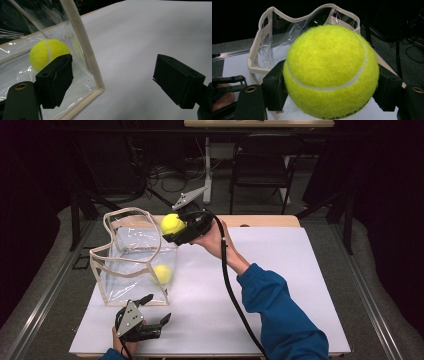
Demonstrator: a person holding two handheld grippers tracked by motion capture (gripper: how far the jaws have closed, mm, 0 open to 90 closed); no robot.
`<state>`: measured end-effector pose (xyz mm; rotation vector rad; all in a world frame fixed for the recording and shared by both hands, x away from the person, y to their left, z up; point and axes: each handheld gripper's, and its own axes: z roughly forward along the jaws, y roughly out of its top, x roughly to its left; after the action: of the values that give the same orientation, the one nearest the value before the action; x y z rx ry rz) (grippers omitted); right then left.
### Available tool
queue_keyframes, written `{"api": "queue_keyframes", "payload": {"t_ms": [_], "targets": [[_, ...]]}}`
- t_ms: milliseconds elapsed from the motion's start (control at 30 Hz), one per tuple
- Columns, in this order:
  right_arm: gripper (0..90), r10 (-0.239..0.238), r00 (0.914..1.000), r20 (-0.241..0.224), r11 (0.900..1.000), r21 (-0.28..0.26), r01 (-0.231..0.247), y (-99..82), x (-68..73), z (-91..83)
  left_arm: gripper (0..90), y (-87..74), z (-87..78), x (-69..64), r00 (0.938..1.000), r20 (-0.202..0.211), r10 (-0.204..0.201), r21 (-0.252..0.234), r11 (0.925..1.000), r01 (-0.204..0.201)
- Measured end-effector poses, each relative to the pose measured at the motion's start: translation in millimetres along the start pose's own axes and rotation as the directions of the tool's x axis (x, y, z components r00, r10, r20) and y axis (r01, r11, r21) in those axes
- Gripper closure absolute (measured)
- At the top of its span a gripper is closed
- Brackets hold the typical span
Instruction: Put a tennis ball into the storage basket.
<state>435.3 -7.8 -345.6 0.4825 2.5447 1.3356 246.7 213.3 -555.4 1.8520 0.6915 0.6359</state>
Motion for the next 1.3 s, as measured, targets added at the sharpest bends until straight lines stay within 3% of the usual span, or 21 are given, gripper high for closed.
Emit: {"api": "queue_keyframes", "payload": {"t_ms": [533,1300], "targets": [[26.0,-0.009,0.9999,-0.008,0.9997,-0.022,0.008,5.9,3.4,6.6,16.0,-0.2,-0.4,0.4,1.0,-0.002,-0.002,-0.002,1.0,0.002],[26.0,-0.049,0.9987,-0.011,0.9979,-0.044,0.048,34.0,20.0,17.2,16.0,-0.3,-1.6,0.5,1.0,-0.004,-0.001,-0.002,1.0,0.001]]}}
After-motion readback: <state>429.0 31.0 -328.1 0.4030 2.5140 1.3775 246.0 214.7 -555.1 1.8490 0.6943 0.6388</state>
